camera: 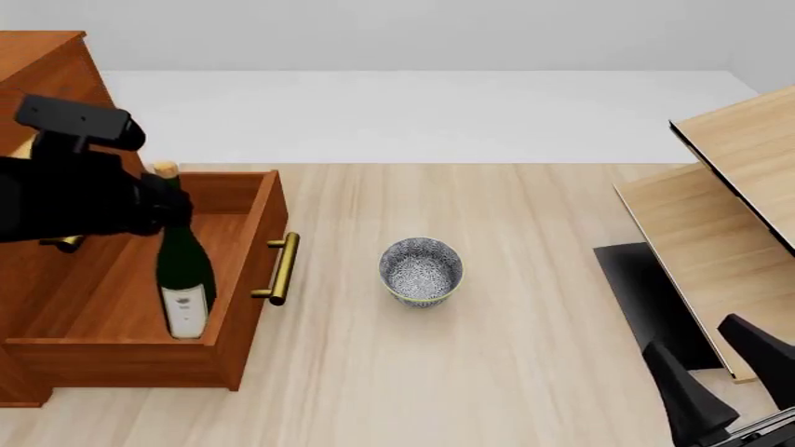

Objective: Put the wine bottle in the bottom drawer of the cabinet.

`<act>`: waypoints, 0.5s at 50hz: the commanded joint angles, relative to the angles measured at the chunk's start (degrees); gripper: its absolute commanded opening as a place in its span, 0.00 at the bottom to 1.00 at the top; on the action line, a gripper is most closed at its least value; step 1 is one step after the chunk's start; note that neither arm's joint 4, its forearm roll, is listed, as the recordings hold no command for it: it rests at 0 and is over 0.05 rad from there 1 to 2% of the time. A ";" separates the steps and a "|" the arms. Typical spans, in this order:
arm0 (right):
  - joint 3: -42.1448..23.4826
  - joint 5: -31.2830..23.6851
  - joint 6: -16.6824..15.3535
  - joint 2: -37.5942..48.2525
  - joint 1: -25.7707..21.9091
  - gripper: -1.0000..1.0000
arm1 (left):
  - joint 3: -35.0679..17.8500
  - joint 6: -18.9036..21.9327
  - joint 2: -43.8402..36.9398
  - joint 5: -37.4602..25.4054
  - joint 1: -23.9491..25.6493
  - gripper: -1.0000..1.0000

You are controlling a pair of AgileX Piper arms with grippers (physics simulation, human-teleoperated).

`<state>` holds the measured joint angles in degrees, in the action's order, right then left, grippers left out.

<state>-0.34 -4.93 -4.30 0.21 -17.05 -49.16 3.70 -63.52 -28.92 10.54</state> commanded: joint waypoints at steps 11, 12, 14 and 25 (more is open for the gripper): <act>-0.09 -0.03 0.12 -0.05 0.26 1.00 | 0.88 -2.15 -1.68 1.70 1.22 0.00; -0.08 -0.07 -0.03 -0.05 0.28 1.00 | 1.07 -2.33 -1.88 1.91 1.22 0.00; -0.08 -0.08 0.11 -0.08 0.35 1.00 | 1.27 -2.50 -2.26 2.22 1.37 0.00; -0.06 -0.08 0.14 -0.05 0.60 1.00 | 2.00 -3.54 -4.54 3.86 1.89 0.00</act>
<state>-0.26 -4.99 -4.21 0.15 -16.75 -47.55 0.20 -66.81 -26.01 11.41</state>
